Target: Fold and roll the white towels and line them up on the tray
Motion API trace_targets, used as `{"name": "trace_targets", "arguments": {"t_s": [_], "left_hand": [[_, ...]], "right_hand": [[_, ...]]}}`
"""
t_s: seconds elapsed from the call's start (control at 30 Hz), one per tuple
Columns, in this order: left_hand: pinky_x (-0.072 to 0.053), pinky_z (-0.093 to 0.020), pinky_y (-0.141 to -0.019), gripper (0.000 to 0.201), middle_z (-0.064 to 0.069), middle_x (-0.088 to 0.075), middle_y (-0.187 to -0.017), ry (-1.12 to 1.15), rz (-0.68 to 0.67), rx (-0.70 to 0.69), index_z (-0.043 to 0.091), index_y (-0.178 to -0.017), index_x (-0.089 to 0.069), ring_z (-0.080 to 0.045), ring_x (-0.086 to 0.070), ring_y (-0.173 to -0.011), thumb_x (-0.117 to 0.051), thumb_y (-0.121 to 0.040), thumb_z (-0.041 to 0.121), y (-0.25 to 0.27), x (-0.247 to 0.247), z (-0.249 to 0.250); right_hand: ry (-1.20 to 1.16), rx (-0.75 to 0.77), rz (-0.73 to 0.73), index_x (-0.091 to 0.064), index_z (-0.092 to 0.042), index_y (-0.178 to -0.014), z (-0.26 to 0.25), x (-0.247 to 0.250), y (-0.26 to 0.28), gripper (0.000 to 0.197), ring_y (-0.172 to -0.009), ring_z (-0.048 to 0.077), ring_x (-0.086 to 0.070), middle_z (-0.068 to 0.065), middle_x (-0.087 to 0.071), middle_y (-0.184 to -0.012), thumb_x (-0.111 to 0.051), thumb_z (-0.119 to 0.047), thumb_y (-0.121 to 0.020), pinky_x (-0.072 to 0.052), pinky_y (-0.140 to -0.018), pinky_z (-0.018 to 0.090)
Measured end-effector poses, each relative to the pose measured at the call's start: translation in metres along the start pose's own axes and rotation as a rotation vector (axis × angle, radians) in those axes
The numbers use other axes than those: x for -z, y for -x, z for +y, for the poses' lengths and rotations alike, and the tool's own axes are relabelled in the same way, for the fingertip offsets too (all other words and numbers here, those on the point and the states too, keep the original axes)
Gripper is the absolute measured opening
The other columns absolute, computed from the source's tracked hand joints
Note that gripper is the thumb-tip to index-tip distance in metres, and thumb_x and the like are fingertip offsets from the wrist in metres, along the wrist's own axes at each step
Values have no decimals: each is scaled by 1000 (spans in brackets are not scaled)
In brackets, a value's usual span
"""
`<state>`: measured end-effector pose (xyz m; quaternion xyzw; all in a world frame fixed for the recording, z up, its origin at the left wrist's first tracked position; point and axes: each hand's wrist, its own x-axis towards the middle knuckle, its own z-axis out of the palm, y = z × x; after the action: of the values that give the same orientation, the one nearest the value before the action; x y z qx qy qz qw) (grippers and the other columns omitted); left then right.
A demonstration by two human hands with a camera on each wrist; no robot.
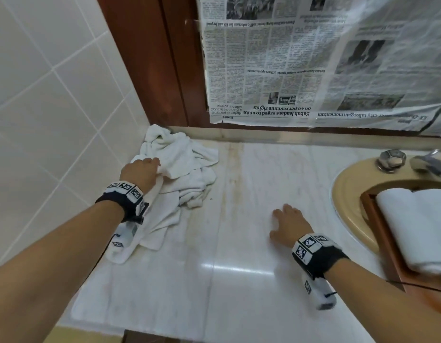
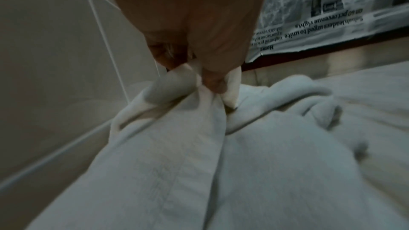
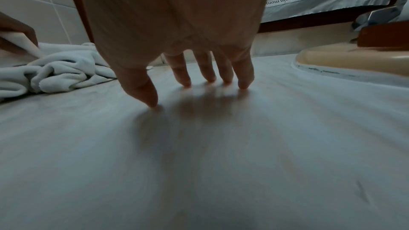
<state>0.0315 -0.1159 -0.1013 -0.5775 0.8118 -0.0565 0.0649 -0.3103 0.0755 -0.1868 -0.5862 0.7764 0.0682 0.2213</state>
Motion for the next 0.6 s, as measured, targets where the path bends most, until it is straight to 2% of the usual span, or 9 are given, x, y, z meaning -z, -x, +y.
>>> {"name": "trace_targets", "arguments": {"t_s": [0.1, 0.17, 0.23, 0.3, 0.37, 0.47, 0.53, 0.57, 0.6], "left_hand": [[-42, -40, -64, 27, -18, -63, -100, 202, 208, 112, 6, -108, -50, -38, -61, -86, -47, -98, 31, 13, 35, -1], [-36, -38, -61, 26, -20, -64, -95, 288, 337, 125, 6, -106, -50, -40, -60, -81, -45, -100, 30, 25, 66, 1], [-36, -39, -62, 24, -20, -65, -95, 357, 422, 103, 8, -108, -51, -40, -59, -82, -44, -101, 30, 35, 100, 5], [-37, -39, -66, 22, -18, -65, -97, 424, 477, 72, 11, -109, -52, -40, -59, -86, -46, -100, 30, 43, 135, 11], [-38, -37, -65, 19, -15, -64, -93, 480, 528, 15, 13, -108, -53, -38, -58, -83, -48, -100, 30, 51, 167, 19], [-42, -40, -65, 18, -9, -62, -87, 500, 588, -81, 12, -106, -52, -34, -57, -78, -48, -100, 29, 63, 209, 35], [-45, -43, -67, 18, -8, -62, -86, 528, 634, -140, 12, -104, -52, -30, -57, -76, -48, -100, 29, 67, 228, 42], [-45, -43, -67, 17, -9, -62, -86, 547, 661, -159, 11, -102, -52, -29, -57, -77, -48, -99, 28, 67, 234, 44], [-44, -42, -67, 16, -10, -61, -87, 566, 679, -164, 12, -100, -51, -29, -56, -79, -49, -99, 28, 66, 238, 45]], "right_hand": [[-21, -43, -14, -43, -16, -133, -8, 12, 2, 52, -126, 29, -36, 8, -37, -136, -56, -40, -88, -43, -96, 35], [-108, -78, -48, -48, -13, -127, -22, 26, -1, 49, -121, 29, -43, 9, -44, -132, -57, -42, -88, -44, -94, 34], [-283, -26, -10, -49, -12, -130, -47, 47, -4, 57, -121, 26, -48, 10, -49, -134, -63, -44, -86, -44, -97, 32], [-507, 157, 164, -39, -13, -141, -81, 80, -2, 76, -129, 23, -43, 8, -44, -142, -72, -46, -80, -37, -104, 30], [-725, 411, 328, -29, -18, -147, -119, 124, 10, 99, -135, 17, -36, 3, -37, -148, -82, -47, -69, -30, -107, 27], [-866, 708, 373, -19, -31, -149, -164, 178, 28, 118, -136, 8, -31, -6, -30, -151, -88, -52, -55, -29, -110, 27], [-827, 747, 378, -31, -33, -143, -183, 200, 33, 102, -123, 8, -47, -7, -48, -137, -86, -48, -58, -42, -100, 24], [-790, 734, 385, -44, -28, -134, -188, 207, 35, 81, -110, 12, -57, -5, -59, -122, -84, -41, -65, -49, -90, 27], [-766, 702, 402, -58, -23, -117, -190, 213, 35, 50, -96, 19, -64, -1, -66, -105, -78, -32, -73, -53, -80, 34]]}}
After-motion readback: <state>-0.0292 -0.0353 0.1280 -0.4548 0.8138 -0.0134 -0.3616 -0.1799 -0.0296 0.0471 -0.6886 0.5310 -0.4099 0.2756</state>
